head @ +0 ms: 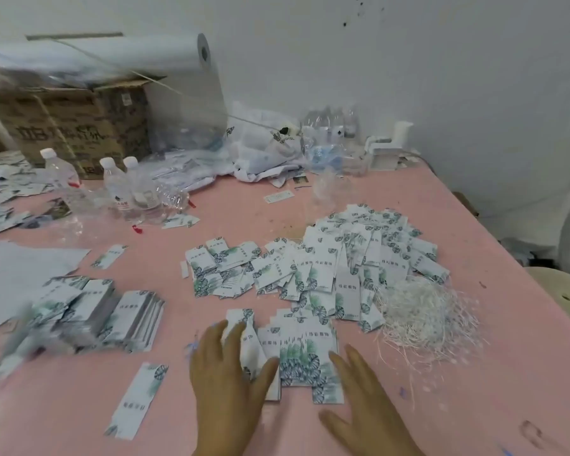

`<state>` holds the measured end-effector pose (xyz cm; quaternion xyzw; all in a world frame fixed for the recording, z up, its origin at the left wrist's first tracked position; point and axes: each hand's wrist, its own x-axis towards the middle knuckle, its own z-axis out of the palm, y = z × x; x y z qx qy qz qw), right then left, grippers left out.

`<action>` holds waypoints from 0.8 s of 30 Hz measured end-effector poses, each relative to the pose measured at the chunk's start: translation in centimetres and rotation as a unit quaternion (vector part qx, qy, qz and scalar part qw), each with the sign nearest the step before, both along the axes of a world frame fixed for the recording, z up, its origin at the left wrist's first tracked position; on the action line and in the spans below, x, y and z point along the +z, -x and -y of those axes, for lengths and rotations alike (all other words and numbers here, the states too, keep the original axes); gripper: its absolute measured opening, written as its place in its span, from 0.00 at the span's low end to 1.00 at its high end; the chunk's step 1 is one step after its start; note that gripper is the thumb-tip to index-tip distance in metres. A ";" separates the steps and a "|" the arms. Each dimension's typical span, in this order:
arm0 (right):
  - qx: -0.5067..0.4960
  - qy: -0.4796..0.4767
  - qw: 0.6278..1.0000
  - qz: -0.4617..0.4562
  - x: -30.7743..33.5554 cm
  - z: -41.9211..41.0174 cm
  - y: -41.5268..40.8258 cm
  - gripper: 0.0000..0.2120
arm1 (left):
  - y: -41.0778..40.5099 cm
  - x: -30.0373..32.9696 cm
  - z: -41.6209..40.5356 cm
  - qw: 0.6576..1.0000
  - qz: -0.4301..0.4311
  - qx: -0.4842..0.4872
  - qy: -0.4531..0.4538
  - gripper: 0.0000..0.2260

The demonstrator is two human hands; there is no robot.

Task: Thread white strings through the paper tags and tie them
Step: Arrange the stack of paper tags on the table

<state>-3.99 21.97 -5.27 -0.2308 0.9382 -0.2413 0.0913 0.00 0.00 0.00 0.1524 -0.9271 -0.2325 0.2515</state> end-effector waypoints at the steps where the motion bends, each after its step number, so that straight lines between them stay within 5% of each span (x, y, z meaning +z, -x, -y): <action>1: 0.009 -0.003 1.000 -0.003 0.2 0.7 0.3 0.40 | 0.8 0.0 0.4 0.999 0.051 0.015 0.002 0.32; 5: 0.008 -0.036 0.998 -0.059 -0.6 2.3 2.4 0.33 | 3.0 -1.5 1.5 0.985 0.171 -0.005 -0.021 0.35; 11: 0.010 -0.015 0.998 -0.068 -0.4 3.1 4.8 0.30 | 4.1 -2.9 3.6 0.979 0.199 -0.036 -0.033 0.31; 16: 0.040 0.017 0.997 -0.067 0.0 3.0 4.9 0.32 | 4.7 -2.9 4.6 0.978 0.189 -0.065 -0.067 0.34; 20: -0.005 0.035 0.988 -0.150 -0.3 1.2 4.6 0.28 | 4.0 -2.6 5.3 0.982 0.132 -0.038 -0.127 0.43; 24: -0.028 0.055 0.986 -0.157 -1.0 1.2 4.4 0.24 | 4.2 -2.6 5.5 0.981 0.106 0.053 -0.155 0.30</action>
